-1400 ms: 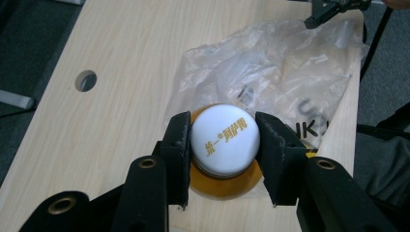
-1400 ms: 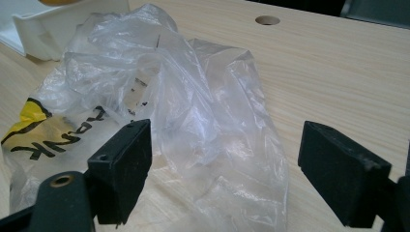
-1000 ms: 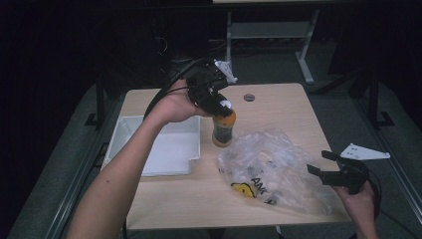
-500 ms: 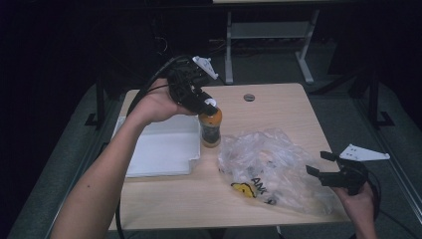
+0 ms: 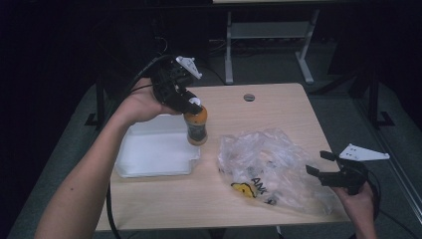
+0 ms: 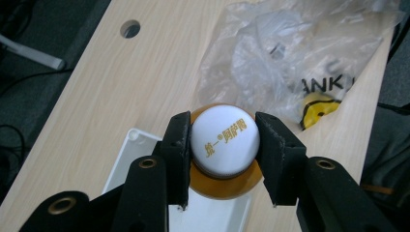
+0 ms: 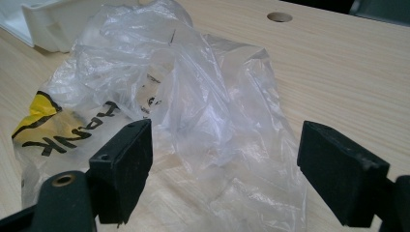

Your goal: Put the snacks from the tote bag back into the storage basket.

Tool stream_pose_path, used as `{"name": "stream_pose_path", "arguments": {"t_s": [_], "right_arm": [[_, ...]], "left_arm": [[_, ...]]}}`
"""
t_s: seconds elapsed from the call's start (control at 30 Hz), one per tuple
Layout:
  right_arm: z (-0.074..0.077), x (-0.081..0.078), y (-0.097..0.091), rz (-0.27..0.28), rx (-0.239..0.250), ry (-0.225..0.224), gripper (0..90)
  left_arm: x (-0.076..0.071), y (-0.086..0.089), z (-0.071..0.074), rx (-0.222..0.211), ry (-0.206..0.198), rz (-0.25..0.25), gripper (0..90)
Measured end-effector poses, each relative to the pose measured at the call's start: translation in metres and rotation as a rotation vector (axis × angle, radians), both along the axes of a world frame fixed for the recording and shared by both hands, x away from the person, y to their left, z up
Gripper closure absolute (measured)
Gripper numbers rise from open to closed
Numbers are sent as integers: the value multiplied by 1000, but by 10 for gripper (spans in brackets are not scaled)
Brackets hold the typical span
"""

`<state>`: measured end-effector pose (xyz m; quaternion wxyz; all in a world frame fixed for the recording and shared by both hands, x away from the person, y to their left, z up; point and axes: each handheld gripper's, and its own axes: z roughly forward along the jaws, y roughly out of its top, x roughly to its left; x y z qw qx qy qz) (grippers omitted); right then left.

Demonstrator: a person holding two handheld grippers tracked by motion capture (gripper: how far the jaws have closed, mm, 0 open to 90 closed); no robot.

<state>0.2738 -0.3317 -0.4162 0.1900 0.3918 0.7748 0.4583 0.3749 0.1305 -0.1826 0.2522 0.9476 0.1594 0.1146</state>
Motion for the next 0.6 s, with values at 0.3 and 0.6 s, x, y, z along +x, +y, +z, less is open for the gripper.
{"name": "stream_pose_path", "arguments": {"t_s": [0.3,0.6], "right_arm": [[-2,1,1,0,-5,8,198],[-1,1,1,-1,-5,5,201]], "left_arm": [[4,21,-11,-12,12,34,591],[7,30,-19,-11,17,57,591]]}}
